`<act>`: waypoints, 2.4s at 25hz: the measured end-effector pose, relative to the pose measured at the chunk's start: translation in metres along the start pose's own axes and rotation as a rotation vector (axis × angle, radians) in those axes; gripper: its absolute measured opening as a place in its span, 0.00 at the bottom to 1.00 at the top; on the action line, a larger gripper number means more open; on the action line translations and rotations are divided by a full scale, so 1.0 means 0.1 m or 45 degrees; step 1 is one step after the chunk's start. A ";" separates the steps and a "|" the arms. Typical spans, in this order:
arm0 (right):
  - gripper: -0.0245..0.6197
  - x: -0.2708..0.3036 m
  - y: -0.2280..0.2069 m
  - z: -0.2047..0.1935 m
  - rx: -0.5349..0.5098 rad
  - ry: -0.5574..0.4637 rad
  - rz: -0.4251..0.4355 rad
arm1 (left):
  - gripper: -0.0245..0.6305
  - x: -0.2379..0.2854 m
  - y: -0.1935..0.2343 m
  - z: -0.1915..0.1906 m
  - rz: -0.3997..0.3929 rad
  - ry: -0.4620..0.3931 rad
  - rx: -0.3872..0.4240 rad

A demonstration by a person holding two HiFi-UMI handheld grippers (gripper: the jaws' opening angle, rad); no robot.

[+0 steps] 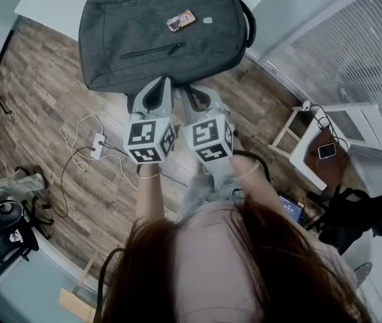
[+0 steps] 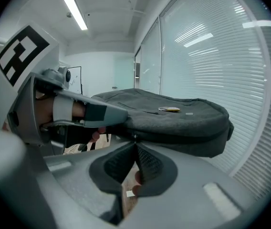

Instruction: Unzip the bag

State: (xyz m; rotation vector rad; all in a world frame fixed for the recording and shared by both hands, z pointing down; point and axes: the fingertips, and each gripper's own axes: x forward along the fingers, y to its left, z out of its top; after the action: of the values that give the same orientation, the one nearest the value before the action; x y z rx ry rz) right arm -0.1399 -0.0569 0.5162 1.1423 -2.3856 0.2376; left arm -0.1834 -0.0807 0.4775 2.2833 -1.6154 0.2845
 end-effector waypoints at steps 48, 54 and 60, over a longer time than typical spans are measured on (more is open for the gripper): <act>0.05 -0.22 -0.47 -0.13 -0.032 0.038 -0.169 | 0.04 0.01 0.02 -0.10 0.008 0.074 -0.104; 0.05 -0.25 -0.58 -0.16 -0.036 0.047 -0.162 | 0.04 0.05 0.02 -0.11 0.022 0.088 -0.104; 0.05 -0.31 -0.65 -0.15 -0.024 0.055 -0.150 | 0.04 0.03 0.02 -0.11 0.032 0.094 -0.082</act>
State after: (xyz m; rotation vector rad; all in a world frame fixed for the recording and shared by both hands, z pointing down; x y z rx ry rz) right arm -0.0678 -0.0720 0.5107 1.2514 -2.2694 0.1973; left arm -0.1838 -0.0792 0.4893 2.1802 -1.5946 0.3150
